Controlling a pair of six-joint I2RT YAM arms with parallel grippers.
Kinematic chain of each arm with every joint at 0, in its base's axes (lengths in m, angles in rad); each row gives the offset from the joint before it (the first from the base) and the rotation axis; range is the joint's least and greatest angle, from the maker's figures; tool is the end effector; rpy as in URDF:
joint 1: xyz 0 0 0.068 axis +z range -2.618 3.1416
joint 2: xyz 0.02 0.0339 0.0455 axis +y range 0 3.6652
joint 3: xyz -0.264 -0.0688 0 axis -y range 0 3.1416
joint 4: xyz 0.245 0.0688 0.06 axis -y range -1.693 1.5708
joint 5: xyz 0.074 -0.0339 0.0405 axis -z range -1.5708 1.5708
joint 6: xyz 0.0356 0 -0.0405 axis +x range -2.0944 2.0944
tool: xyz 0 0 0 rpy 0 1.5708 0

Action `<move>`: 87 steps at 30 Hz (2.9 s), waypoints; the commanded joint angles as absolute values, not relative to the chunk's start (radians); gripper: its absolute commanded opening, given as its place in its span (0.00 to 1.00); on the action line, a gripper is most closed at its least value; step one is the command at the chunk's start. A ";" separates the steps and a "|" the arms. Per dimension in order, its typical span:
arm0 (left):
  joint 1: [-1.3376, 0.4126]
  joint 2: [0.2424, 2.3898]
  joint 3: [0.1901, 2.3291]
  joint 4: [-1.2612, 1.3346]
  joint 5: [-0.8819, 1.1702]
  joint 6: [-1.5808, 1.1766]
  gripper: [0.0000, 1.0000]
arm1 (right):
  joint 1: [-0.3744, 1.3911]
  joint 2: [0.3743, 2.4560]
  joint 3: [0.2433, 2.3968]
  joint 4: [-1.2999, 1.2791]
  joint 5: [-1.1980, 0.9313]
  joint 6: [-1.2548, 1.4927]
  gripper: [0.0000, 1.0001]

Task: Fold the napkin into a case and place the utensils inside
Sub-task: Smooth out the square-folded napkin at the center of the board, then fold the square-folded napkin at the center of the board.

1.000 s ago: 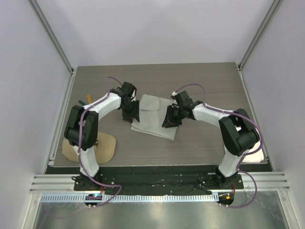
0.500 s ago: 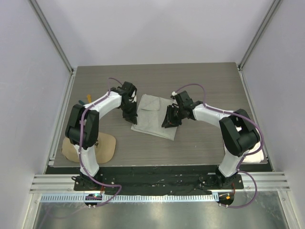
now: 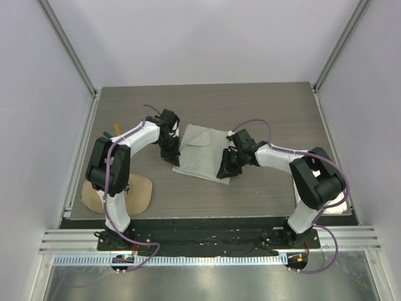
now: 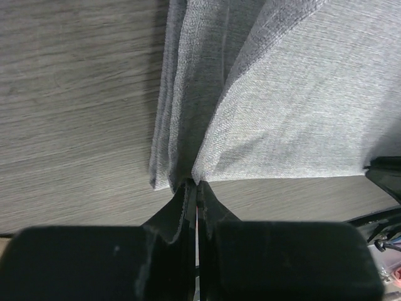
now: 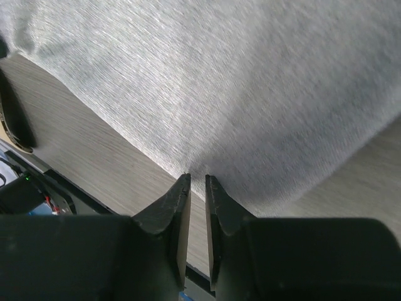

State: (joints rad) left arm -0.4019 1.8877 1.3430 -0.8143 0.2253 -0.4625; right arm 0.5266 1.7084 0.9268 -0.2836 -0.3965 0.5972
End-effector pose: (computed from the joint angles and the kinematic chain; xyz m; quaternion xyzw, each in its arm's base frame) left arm 0.3335 -0.1504 0.1825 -0.0181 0.9880 -0.1455 0.0485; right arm 0.2733 0.1748 0.1515 -0.0157 0.9504 0.2920 0.1059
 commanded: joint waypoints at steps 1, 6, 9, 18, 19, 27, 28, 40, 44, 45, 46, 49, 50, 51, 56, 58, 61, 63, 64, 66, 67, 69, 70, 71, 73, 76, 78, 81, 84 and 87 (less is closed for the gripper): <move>-0.384 1.899 1.327 -0.825 0.198 -0.449 0.03 | 0.528 1.609 0.876 -0.265 -0.358 0.606 0.21; -0.371 1.924 1.333 -0.838 0.146 -0.436 0.02 | 0.503 1.575 0.821 -0.275 -0.351 0.598 0.20; -0.370 1.925 1.339 -0.847 0.149 -0.431 0.03 | 0.500 1.575 0.805 -0.275 -0.345 0.591 0.20; -0.370 1.866 1.350 -0.873 0.095 -0.422 0.31 | 0.489 1.551 0.848 -0.314 -0.318 0.572 0.16; -0.370 1.823 1.353 -0.868 0.086 -0.432 0.36 | 0.489 1.531 0.874 -0.327 -0.311 0.569 0.16; -0.370 1.695 1.385 -0.643 0.203 -0.587 0.29 | 0.489 1.722 1.193 -0.347 -0.325 0.554 0.26; -0.370 1.710 1.393 -0.579 0.247 -0.609 0.25 | 0.489 1.752 1.221 -0.345 -0.318 0.555 0.27; -0.477 1.941 1.494 -0.431 0.262 -0.660 0.06 | 0.485 1.870 1.276 -0.278 -0.296 0.588 0.13; -0.477 1.890 1.450 -0.440 0.244 -0.637 0.07 | 0.483 1.919 1.319 -0.239 -0.261 0.598 0.29; -0.477 1.882 1.444 -0.462 0.235 -0.632 0.07 | 0.483 1.936 1.333 -0.226 -0.261 0.603 0.30; -0.476 1.872 1.442 -0.469 0.233 -0.629 0.08 | 0.479 1.975 1.348 -0.218 -0.255 0.613 0.34; -0.463 1.874 1.463 -0.479 0.232 -0.618 0.08 | 0.477 2.034 1.410 -0.196 -0.278 0.623 0.39; -0.454 1.899 1.482 -0.488 0.251 -0.618 0.07 | 0.477 2.063 1.429 -0.187 -0.281 0.635 0.39; -0.446 1.913 1.526 -0.503 0.268 -0.620 0.07 | 0.477 2.074 1.436 -0.178 -0.300 0.640 0.39; -0.407 1.991 1.614 -0.520 0.316 -0.624 0.07 | 0.477 2.109 1.440 -0.130 -0.293 0.666 0.39; -0.397 2.002 1.631 -0.511 0.330 -0.632 0.07 | 0.476 2.117 1.442 -0.111 -0.308 0.675 0.37; -0.391 2.006 1.640 -0.511 0.336 -0.634 0.07 | 0.477 2.131 1.450 -0.107 -0.319 0.689 0.31; -0.384 1.999 1.631 -0.509 0.328 -0.632 0.07 | 0.477 2.132 1.448 -0.106 -0.321 0.699 0.25; -0.382 1.997 1.631 -0.508 0.328 -0.634 0.07 | 0.477 2.132 1.448 -0.104 -0.315 0.696 0.23; -0.374 1.997 1.631 -0.505 0.336 -0.635 0.07 | 0.476 2.134 1.453 -0.104 -0.310 0.692 0.21; -0.373 1.997 1.631 -0.506 0.334 -0.635 0.07 | 0.474 2.135 1.466 -0.110 -0.310 0.690 0.20; -0.371 1.999 1.626 -0.505 0.337 -0.635 0.07 | 0.476 2.143 1.483 -0.124 -0.317 0.687 0.16; -0.370 2.000 1.625 -0.505 0.336 -0.635 0.07 | 0.474 2.143 1.497 -0.130 -0.319 0.687 0.09; -0.370 2.002 1.621 -0.508 0.336 -0.635 0.07 | 0.474 2.138 1.499 -0.138 -0.318 0.690 0.06; -0.367 2.000 1.620 -0.514 0.333 -0.635 0.07 | 0.476 2.111 1.503 -0.161 -0.331 0.707 0.01; -0.364 1.982 1.609 -0.528 0.318 -0.638 0.07 | 0.476 2.030 1.468 -0.225 -0.353 0.747 0.01; -0.361 1.974 1.600 -0.538 0.316 -0.646 0.07 | 0.476 1.973 1.380 -0.242 -0.360 0.768 0.01; -0.360 1.959 1.589 -0.543 0.350 -0.664 0.08 | 0.474 1.873 1.240 -0.221 -0.402 0.819 0.01; -0.360 1.937 1.554 -0.519 0.403 -0.690 0.08 | 0.472 1.777 1.122 -0.206 -0.410 0.841 0.01; -0.360 1.913 1.510 -0.480 0.459 -0.721 0.09 | 0.469 1.701 1.030 -0.198 -0.422 0.848 0.01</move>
State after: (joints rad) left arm -0.3649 1.9911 1.5494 -0.5205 0.3653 -0.6762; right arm 0.4755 1.8095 1.1263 -0.2108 -0.3828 0.8085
